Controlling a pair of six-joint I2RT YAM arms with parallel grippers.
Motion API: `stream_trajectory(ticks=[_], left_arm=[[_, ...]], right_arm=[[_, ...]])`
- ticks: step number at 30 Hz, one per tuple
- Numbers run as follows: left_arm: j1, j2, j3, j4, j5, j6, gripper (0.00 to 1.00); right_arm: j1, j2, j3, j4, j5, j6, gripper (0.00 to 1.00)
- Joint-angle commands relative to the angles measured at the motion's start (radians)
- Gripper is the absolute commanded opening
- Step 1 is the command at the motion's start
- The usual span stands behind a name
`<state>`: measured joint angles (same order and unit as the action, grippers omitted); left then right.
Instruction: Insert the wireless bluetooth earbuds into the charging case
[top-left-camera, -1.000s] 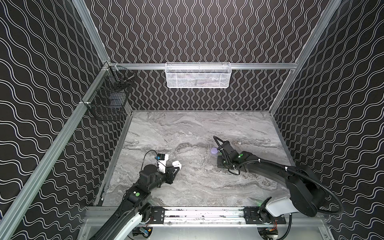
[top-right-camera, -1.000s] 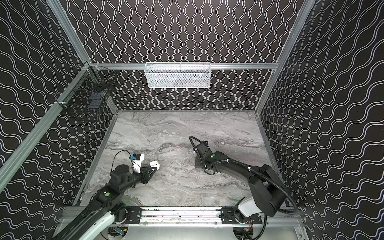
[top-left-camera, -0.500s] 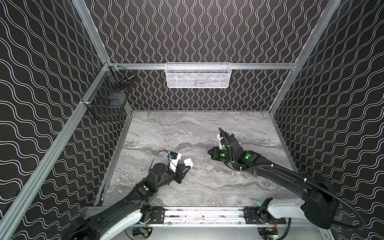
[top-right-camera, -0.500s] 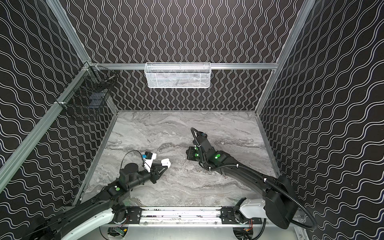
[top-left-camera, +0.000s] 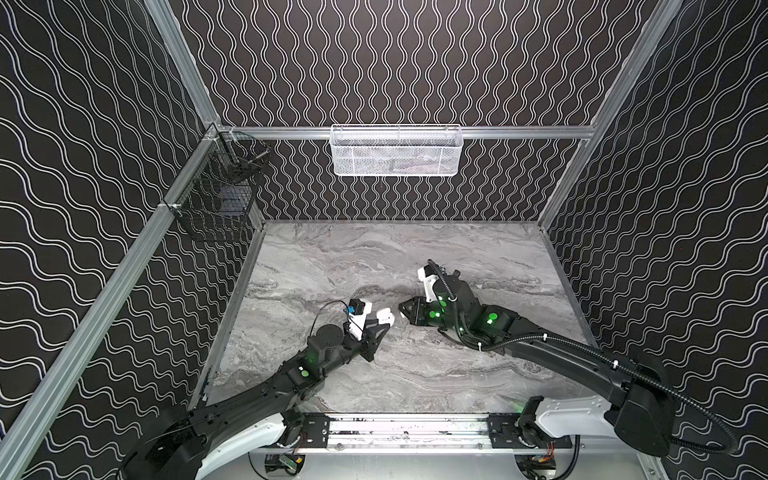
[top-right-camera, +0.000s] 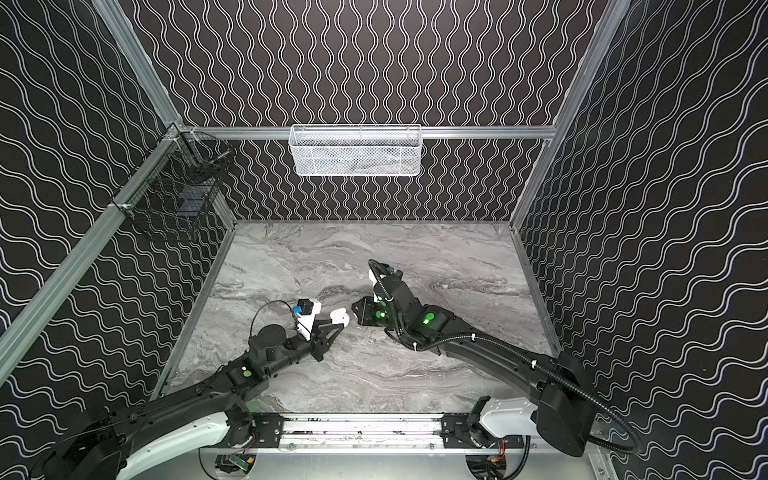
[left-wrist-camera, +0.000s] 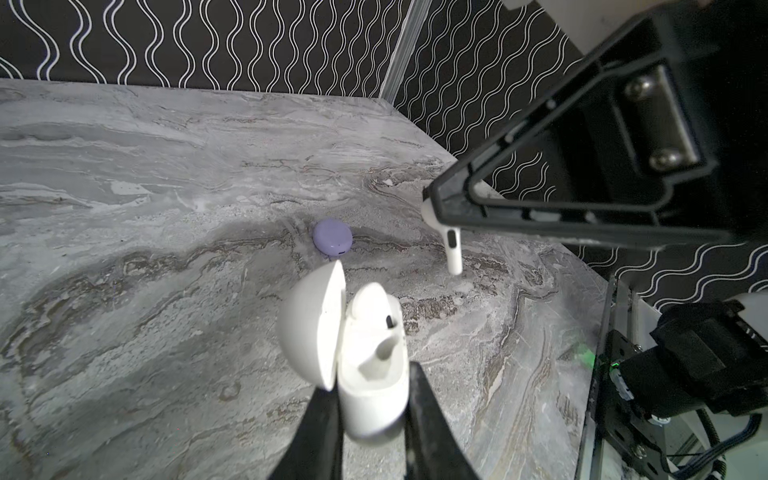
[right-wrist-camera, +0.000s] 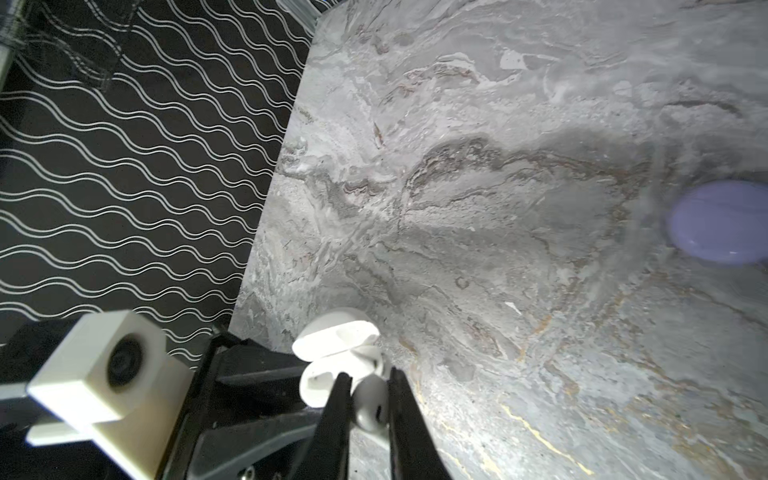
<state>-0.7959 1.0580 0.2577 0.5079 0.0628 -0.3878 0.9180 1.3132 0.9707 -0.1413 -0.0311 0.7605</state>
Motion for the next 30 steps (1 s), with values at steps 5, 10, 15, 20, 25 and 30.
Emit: stream_trajectory(ticks=[5,10,15,20,25,30], left_arm=[[-0.006,0.003,0.014,0.053,-0.011,0.024,0.14],[-0.008,-0.004,0.010,0.054,-0.010,0.019,0.14],[-0.011,-0.007,0.008,0.054,-0.012,0.017,0.14],[-0.015,-0.016,0.008,0.052,-0.013,0.010,0.14],[-0.014,-0.020,0.009,0.049,-0.016,0.009,0.14],[-0.014,-0.024,0.009,0.047,-0.024,0.009,0.14]], right_arm=[[0.054,0.029,0.020,0.057,0.028,0.026,0.17],[0.059,0.037,0.058,0.071,0.044,0.017,0.17],[0.060,0.059,0.070,0.082,0.046,0.015,0.17],[0.059,0.075,0.064,0.114,0.037,0.019,0.17],[0.059,0.092,0.076,0.116,0.029,0.018,0.17],[0.059,0.098,0.075,0.118,0.016,0.023,0.17]])
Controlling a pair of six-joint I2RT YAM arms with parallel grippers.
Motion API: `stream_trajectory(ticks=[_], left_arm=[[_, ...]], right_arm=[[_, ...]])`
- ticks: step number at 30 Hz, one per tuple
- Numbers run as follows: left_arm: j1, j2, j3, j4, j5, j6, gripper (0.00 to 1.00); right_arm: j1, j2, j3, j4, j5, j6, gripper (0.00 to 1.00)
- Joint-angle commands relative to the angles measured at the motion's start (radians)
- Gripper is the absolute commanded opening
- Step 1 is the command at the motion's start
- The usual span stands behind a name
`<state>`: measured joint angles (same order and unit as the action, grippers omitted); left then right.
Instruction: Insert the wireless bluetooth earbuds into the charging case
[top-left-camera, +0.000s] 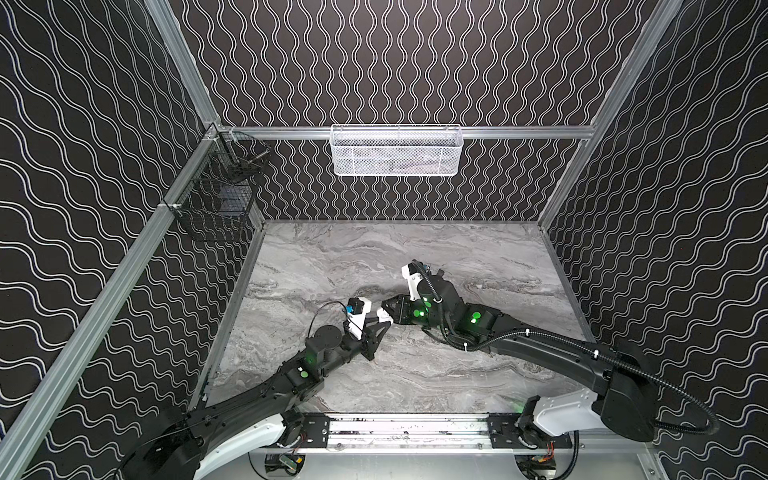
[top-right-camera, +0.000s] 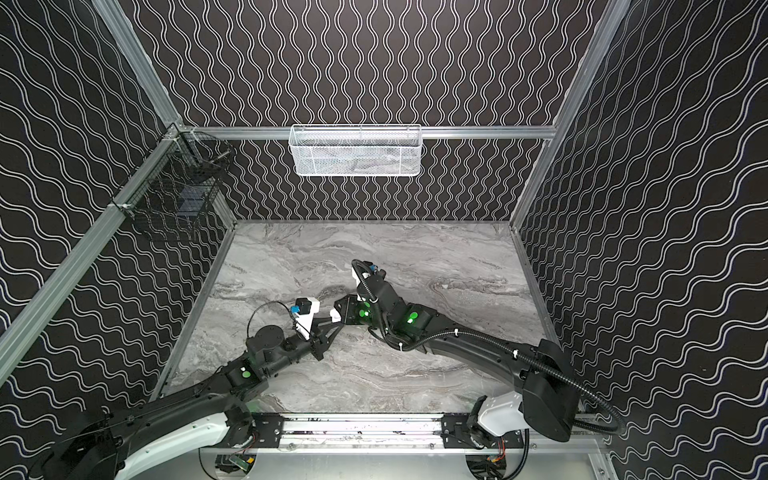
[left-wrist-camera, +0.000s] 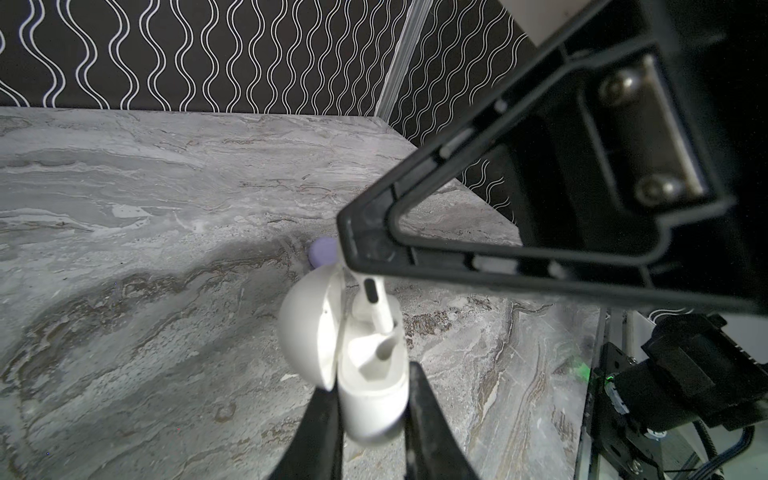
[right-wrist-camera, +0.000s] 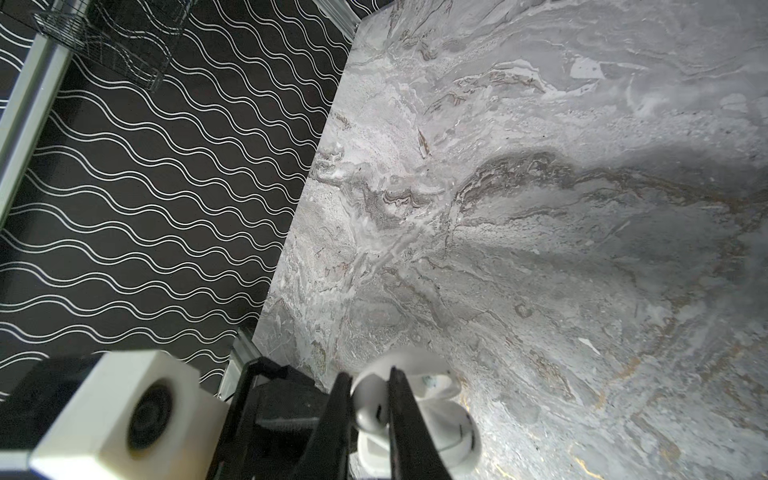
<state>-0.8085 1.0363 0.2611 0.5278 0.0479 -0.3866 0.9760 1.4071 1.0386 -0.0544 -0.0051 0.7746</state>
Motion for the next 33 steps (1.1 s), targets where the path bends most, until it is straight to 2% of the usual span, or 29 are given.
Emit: stream_trajectory(ticks=[1,19,33], left_arm=[[-0.001,-0.001,0.005,0.028,-0.011,0.009,0.14],[-0.002,-0.002,0.016,0.031,-0.016,0.015,0.15],[-0.002,-0.031,0.035,0.022,0.030,0.057,0.16]], right_arm=[[0.001,0.004,0.008,0.031,-0.012,0.009,0.17],[0.004,-0.003,-0.018,0.019,-0.030,0.000,0.18],[0.004,-0.030,-0.012,-0.063,-0.044,-0.044,0.19]])
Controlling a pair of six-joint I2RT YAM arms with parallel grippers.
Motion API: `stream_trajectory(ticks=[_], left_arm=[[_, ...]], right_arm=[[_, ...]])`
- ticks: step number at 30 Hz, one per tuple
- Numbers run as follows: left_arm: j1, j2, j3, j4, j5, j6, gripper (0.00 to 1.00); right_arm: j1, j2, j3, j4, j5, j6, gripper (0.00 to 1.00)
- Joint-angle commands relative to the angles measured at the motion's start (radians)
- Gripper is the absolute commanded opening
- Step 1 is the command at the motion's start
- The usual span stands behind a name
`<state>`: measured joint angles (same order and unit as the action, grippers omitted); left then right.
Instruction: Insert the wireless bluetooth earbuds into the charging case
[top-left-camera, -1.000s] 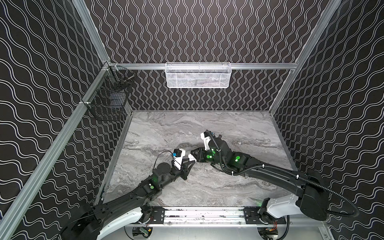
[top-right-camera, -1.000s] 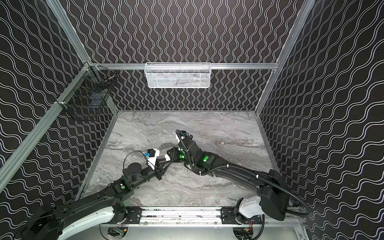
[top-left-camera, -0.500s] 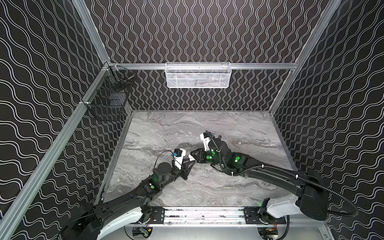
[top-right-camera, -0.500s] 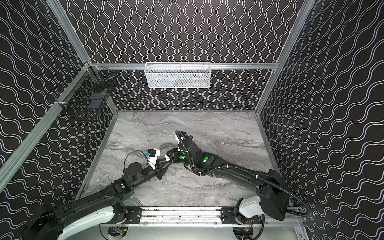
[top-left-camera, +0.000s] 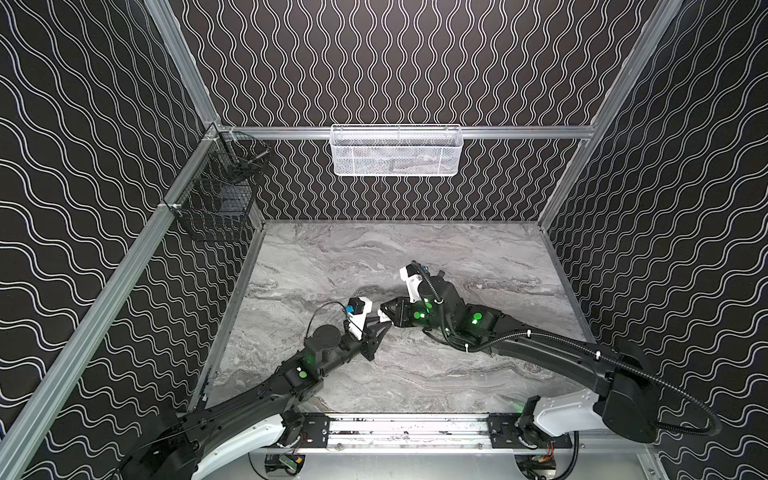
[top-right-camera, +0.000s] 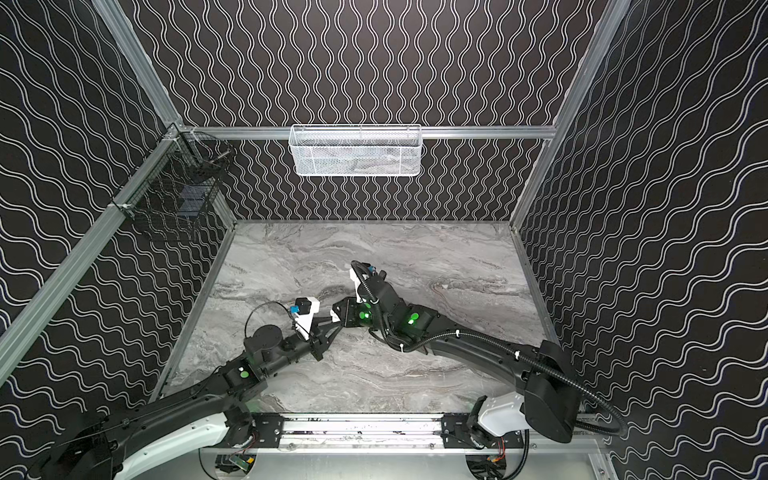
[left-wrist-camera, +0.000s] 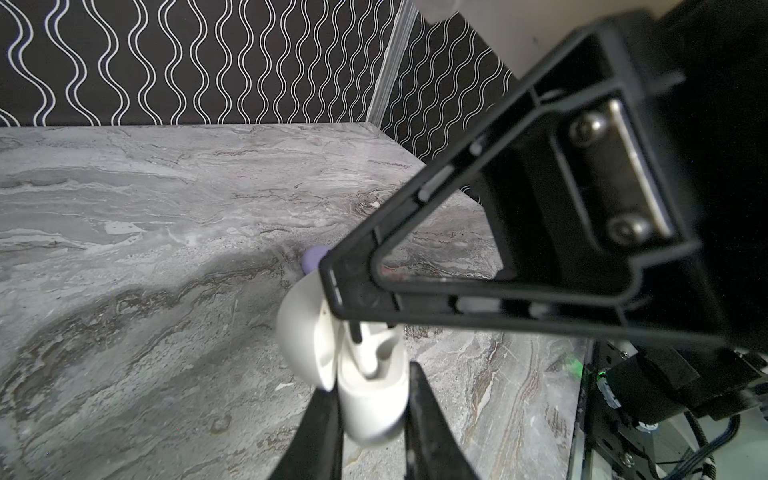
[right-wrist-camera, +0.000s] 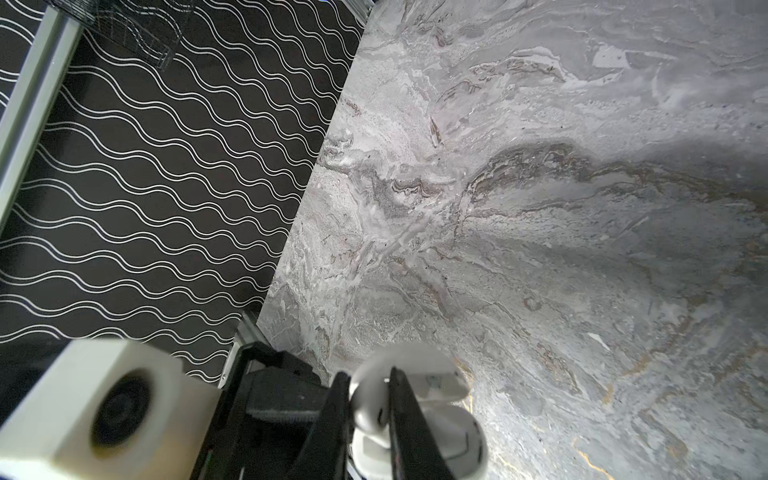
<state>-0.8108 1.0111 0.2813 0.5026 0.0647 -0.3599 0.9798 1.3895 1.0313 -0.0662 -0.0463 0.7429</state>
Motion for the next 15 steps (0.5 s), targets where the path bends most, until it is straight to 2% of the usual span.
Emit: stream_trajectory(ticks=[1,15], left_arm=[[0.000,-0.010,0.015,0.047,0.016,0.031,0.16],[0.000,-0.035,0.021,0.025,0.085,0.070,0.16]], right_arm=[[0.000,-0.017,-0.005,-0.055,0.001,-0.015,0.19],[-0.001,-0.076,-0.004,-0.066,0.002,-0.027,0.18]])
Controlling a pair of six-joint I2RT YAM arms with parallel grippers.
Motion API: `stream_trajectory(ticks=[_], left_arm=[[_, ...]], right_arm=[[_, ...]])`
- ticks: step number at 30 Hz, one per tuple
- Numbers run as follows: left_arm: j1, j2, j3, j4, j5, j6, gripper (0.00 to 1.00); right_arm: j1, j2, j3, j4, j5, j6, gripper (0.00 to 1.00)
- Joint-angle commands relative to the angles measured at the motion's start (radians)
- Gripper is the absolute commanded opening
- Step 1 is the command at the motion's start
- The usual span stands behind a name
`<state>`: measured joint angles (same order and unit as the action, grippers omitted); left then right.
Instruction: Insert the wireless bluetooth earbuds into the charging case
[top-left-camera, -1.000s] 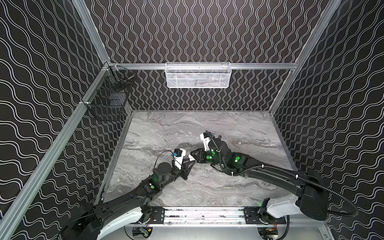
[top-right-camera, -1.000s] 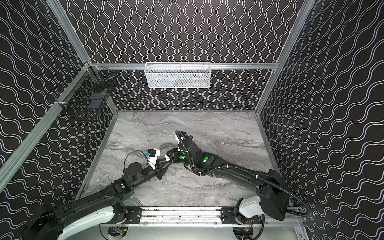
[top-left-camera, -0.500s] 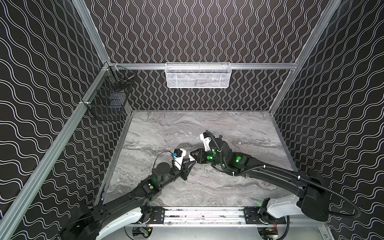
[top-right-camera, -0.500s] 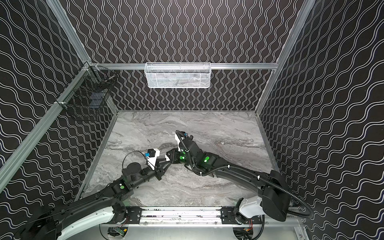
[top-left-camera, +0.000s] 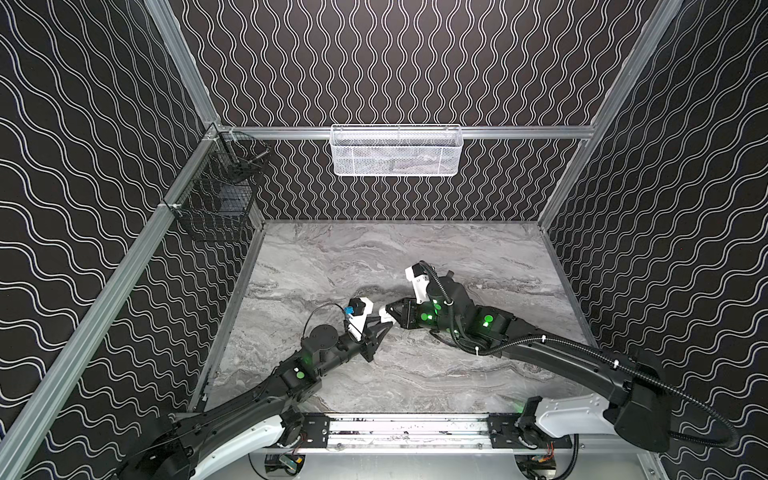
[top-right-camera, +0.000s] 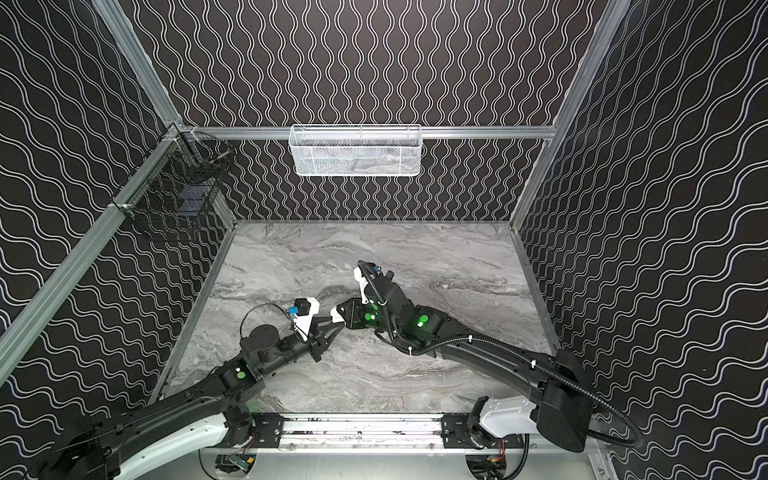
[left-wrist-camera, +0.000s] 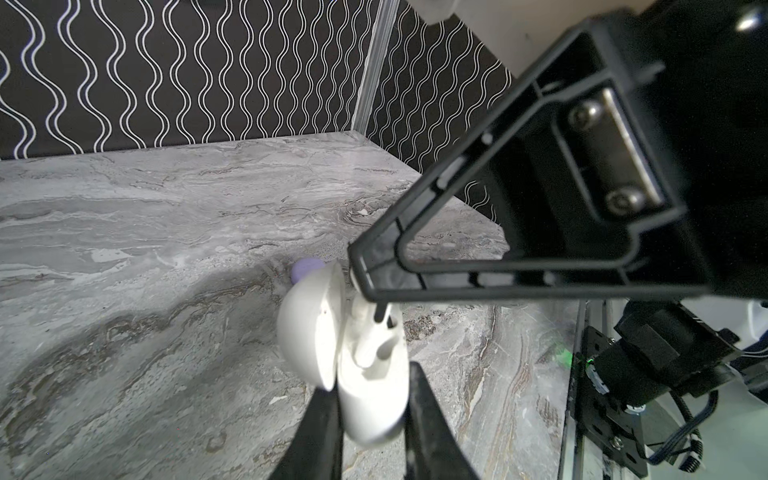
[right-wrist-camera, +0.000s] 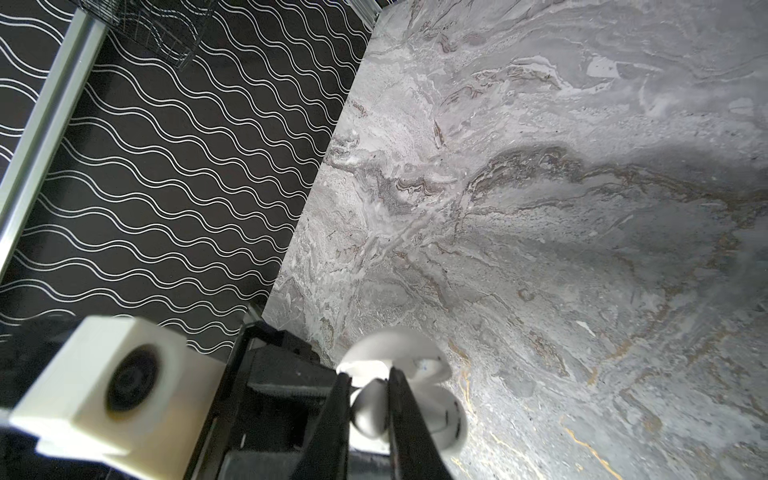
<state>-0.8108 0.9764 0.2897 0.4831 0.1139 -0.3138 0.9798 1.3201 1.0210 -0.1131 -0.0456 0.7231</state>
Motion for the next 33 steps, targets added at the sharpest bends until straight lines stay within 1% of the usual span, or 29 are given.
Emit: stream_trajectory(ticks=[1,13,33], left_arm=[[0.000,-0.002,0.014,0.041,0.042,0.026,0.16],[0.001,-0.015,0.022,0.000,0.066,0.061,0.16],[0.001,-0.013,0.028,-0.012,0.052,0.076,0.17]], right_arm=[[-0.001,-0.008,0.009,-0.021,-0.001,-0.007,0.18],[-0.004,-0.024,0.023,-0.042,0.005,-0.016,0.18],[-0.004,-0.033,0.017,-0.055,-0.017,-0.018,0.18]])
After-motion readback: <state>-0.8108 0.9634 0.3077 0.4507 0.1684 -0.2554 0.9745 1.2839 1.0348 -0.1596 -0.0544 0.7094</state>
